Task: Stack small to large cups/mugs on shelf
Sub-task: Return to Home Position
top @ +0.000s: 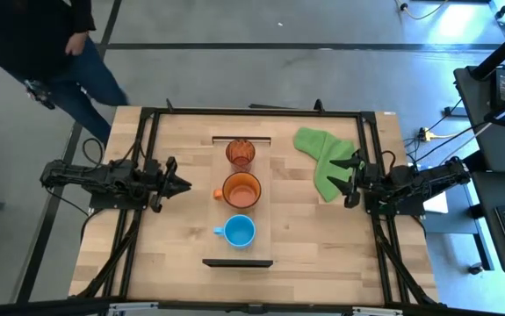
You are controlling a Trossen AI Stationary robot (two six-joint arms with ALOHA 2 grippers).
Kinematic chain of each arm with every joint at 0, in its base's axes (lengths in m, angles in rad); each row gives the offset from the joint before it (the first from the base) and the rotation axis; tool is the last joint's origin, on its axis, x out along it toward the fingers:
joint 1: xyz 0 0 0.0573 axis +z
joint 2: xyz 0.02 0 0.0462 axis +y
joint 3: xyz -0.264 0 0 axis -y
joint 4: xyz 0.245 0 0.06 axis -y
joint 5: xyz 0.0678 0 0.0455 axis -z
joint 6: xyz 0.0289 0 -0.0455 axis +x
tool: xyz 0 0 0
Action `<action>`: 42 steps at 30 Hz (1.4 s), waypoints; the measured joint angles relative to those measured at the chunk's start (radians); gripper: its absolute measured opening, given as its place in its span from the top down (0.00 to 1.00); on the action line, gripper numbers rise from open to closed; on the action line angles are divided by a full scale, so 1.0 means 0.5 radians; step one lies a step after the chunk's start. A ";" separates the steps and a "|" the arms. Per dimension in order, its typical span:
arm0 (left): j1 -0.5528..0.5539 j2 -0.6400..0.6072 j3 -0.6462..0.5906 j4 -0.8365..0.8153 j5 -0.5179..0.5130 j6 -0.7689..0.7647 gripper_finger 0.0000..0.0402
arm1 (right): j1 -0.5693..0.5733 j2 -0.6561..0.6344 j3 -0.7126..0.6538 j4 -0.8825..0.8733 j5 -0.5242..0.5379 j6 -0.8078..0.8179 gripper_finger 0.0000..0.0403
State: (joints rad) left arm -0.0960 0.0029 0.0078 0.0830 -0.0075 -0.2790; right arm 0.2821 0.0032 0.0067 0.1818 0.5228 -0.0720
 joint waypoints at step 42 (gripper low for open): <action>-0.001 0.000 0.000 0.000 -0.004 0.000 0.88 | 0.000 0.000 0.001 -0.001 0.000 0.028 0.35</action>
State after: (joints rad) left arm -0.0963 0.0029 0.0080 0.0828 -0.0093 -0.2790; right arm 0.2821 0.0032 0.0071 0.1814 0.5226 -0.0582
